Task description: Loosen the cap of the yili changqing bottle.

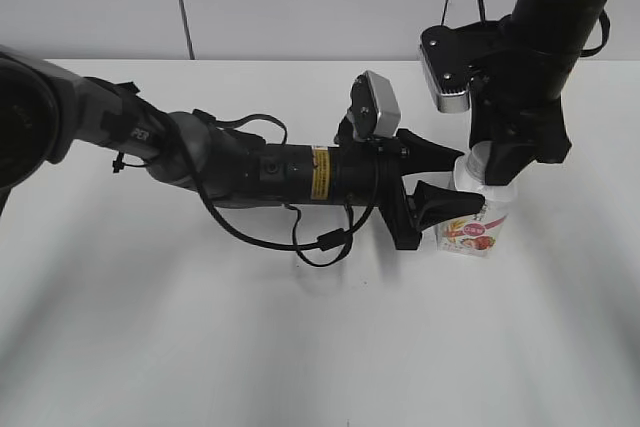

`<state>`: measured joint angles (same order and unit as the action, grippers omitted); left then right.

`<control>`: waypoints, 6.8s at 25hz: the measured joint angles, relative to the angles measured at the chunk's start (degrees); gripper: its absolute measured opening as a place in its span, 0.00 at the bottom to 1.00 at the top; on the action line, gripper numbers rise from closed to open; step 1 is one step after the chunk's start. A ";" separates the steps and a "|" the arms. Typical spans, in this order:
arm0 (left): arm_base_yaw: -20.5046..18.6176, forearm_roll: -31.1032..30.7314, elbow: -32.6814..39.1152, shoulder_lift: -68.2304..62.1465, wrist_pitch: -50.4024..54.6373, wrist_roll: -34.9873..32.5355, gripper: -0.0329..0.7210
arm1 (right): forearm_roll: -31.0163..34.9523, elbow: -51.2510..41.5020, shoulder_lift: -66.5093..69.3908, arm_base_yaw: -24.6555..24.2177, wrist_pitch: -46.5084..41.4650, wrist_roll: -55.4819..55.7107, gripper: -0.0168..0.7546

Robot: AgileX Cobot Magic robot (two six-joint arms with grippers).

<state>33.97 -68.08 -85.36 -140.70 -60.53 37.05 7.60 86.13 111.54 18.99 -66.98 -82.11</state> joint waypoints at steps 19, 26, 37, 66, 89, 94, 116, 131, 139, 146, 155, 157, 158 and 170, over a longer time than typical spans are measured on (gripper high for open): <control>-0.07 -0.51 0.00 0.00 -0.28 0.00 0.61 | 2.67 0.00 -4.33 0.13 -0.58 19.97 0.71; -0.07 -0.57 0.00 0.05 -0.28 0.00 0.61 | 2.36 0.00 -6.32 0.13 -0.64 38.41 0.71; -0.07 -1.36 -0.11 0.11 -0.28 0.00 0.61 | -2.75 0.00 -6.37 0.13 -0.29 89.32 0.71; -0.07 -1.55 -0.11 0.21 -0.23 0.00 0.61 | -2.59 -0.06 -1.01 0.13 -0.79 89.43 0.61; -0.07 -1.68 -0.11 0.21 -0.28 0.00 0.61 | -2.01 -0.06 -1.01 0.18 -0.82 7.58 0.53; -0.07 -1.68 -0.11 0.21 -0.28 0.06 0.61 | -1.71 1.33 -0.95 0.18 -2.11 3.40 0.53; -0.07 -1.78 -0.11 0.21 -0.38 0.02 0.61 | -3.20 11.77 -0.95 -5.34 -2.54 48.20 0.53; -0.07 -1.78 -0.11 0.21 -0.37 0.02 0.61 | 2.72 -11.94 -0.95 -16.96 12.82 59.54 0.53; -0.07 -1.78 -0.11 0.21 -0.37 0.02 0.61 | 2.05 -23.11 -0.58 -16.96 33.00 68.22 0.53; -0.07 -1.78 -0.11 0.21 -0.37 0.02 0.61 | -4.09 -23.88 1.99 -16.96 35.96 77.93 0.53; -0.07 -1.78 -0.11 0.21 -0.43 0.02 0.61 | -4.83 -23.99 2.02 -16.96 35.41 78.78 0.59; -0.07 -1.86 -0.11 0.21 -0.62 0.02 0.61 | -4.83 -23.99 2.02 -16.96 35.34 78.78 0.76; -0.07 -1.91 -0.11 0.21 -0.73 0.02 0.61 | -4.83 -23.99 2.02 -16.96 35.34 78.78 0.81; -0.07 -3.18 -0.11 0.21 -2.04 0.18 0.81 | -5.03 -23.99 2.03 -16.96 35.21 78.80 0.81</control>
<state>33.90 -71.26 -85.47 -140.49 -62.57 37.24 2.57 62.14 113.58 2.04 -31.76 -3.32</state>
